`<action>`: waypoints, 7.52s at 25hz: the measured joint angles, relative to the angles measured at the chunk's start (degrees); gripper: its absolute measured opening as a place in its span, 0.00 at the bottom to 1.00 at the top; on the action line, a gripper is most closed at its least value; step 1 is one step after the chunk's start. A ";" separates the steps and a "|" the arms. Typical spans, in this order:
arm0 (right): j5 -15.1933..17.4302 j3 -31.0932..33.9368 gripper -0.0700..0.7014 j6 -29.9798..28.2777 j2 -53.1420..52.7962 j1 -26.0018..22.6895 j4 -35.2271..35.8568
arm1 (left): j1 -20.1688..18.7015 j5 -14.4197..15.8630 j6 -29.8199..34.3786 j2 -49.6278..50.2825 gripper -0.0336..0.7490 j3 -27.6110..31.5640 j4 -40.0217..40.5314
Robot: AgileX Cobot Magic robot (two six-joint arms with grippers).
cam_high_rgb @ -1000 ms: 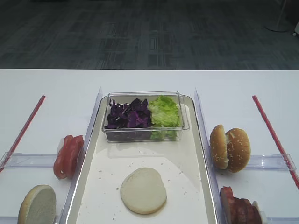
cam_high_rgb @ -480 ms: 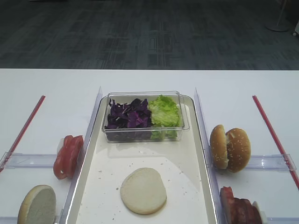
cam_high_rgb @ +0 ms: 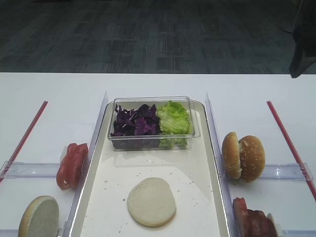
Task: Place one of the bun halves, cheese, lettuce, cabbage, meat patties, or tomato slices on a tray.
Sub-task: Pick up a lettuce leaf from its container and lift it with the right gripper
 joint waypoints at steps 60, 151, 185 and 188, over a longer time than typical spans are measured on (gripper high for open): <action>1.91 -19.74 0.83 -2.79 26.41 16.51 0.54 | 0.00 0.00 0.00 0.00 0.76 0.00 0.00; 3.67 -38.58 0.67 -4.44 49.63 30.21 -2.69 | 0.00 0.00 0.00 0.00 0.76 0.00 0.00; 3.87 -38.99 0.21 -4.44 49.63 30.21 -4.26 | 0.00 0.00 0.00 0.00 0.76 0.00 0.00; 3.87 -38.99 0.21 -4.44 49.63 30.21 -4.26 | 0.00 0.00 0.00 0.00 0.76 0.00 0.00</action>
